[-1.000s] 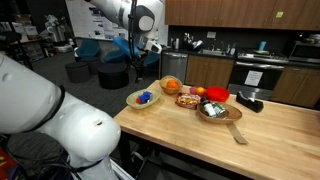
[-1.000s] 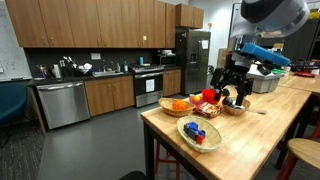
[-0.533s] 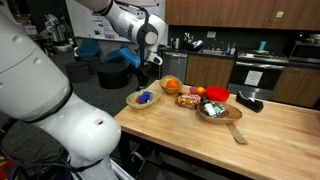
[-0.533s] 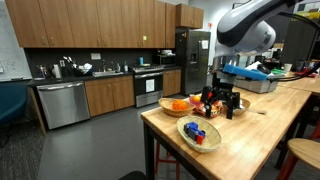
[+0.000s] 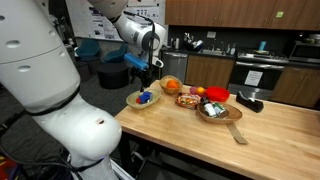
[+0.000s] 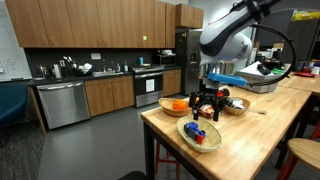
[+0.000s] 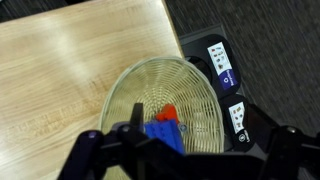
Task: Move the toy car to the basket furthest from you
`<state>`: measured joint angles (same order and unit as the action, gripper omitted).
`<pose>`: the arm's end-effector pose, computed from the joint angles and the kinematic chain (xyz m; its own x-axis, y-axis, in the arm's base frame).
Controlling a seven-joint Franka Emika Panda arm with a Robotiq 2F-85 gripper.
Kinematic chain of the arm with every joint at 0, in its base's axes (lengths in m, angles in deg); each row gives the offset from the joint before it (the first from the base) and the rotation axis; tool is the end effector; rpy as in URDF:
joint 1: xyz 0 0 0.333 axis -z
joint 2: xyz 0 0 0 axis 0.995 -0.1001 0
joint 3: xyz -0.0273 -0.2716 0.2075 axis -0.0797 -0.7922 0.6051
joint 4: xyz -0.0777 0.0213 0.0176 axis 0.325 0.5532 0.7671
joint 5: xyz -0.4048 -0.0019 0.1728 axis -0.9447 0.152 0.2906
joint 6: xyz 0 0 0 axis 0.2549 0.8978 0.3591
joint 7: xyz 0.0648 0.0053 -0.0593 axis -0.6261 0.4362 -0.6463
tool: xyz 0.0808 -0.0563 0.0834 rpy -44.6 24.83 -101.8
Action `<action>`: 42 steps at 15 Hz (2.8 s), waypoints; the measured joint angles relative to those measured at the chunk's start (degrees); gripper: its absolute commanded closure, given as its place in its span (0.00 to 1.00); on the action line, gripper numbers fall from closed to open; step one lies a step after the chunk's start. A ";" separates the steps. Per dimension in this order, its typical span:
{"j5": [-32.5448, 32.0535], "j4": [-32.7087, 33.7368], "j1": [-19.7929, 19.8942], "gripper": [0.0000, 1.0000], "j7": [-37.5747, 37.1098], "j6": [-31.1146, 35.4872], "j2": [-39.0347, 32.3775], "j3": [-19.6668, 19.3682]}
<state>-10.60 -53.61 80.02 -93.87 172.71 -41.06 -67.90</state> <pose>0.4588 0.1192 0.3666 0.9504 -0.1056 -0.2926 -0.1757 -0.9584 -0.2250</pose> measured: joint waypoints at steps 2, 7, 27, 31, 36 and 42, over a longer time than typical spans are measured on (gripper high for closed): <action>-0.77 1.05 -0.21 0.00 0.19 2.55 -1.60 0.18; -2.80 2.29 -0.19 0.00 0.65 6.58 -3.50 0.10; -3.94 8.46 -0.25 0.00 2.12 6.75 -15.54 -1.52; -3.94 9.55 -0.65 0.00 2.08 5.84 -16.86 -1.10; -4.83 10.93 -0.59 0.00 2.08 5.84 -19.93 -1.41; -5.73 12.35 -0.38 0.39 1.94 5.86 -21.99 -2.09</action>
<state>-16.33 -41.27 79.64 -91.92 178.57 -63.05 -69.99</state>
